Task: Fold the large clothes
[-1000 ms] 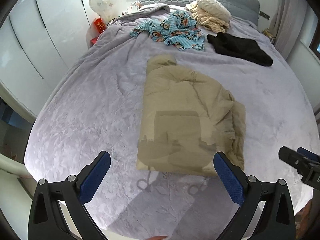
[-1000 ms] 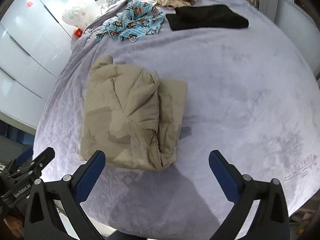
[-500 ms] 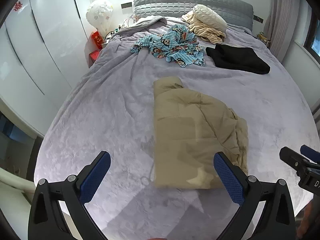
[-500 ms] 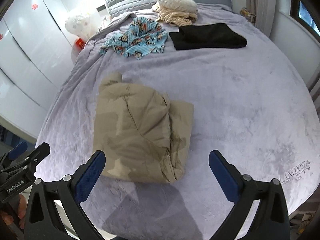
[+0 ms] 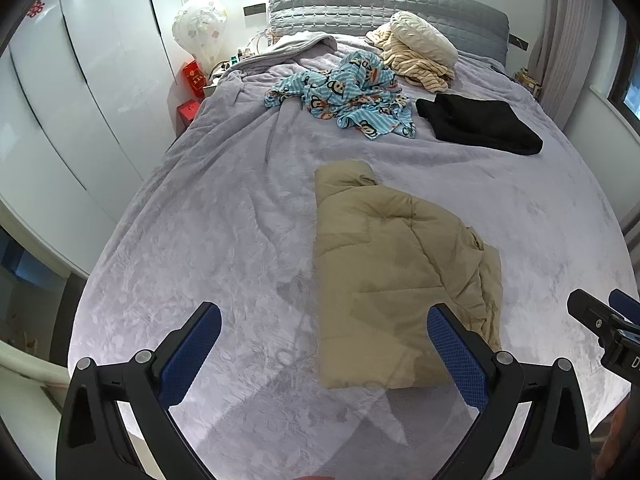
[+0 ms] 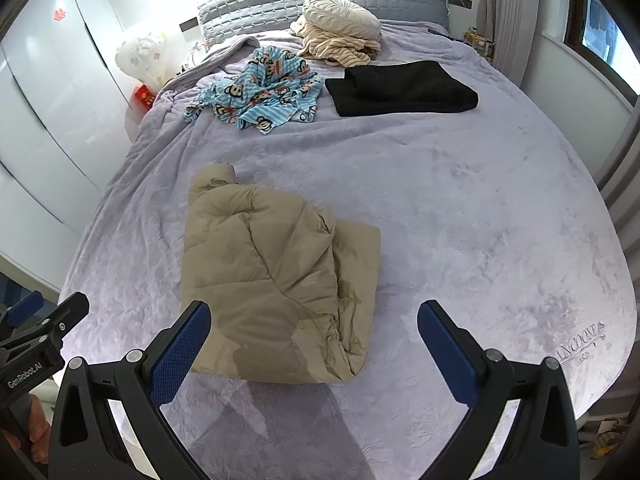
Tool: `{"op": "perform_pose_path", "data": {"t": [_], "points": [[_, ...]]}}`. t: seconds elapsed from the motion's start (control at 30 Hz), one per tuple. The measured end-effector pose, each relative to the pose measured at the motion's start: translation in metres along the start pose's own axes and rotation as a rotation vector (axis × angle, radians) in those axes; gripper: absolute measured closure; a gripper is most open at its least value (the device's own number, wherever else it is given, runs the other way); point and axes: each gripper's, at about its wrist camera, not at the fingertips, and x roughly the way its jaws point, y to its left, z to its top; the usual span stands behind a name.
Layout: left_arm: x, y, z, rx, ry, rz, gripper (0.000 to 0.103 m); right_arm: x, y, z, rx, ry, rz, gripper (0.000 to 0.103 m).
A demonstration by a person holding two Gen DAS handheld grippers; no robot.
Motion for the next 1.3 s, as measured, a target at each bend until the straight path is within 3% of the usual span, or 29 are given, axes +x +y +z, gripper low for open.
{"op": "perform_pose_path", "data": {"t": [1.3], "points": [[-0.0012, 0.001, -0.0056, -0.033, 0.004, 0.02, 0.0, -0.0003, 0.0082, -0.0001, 0.003, 0.003, -0.005, 0.0]]}}
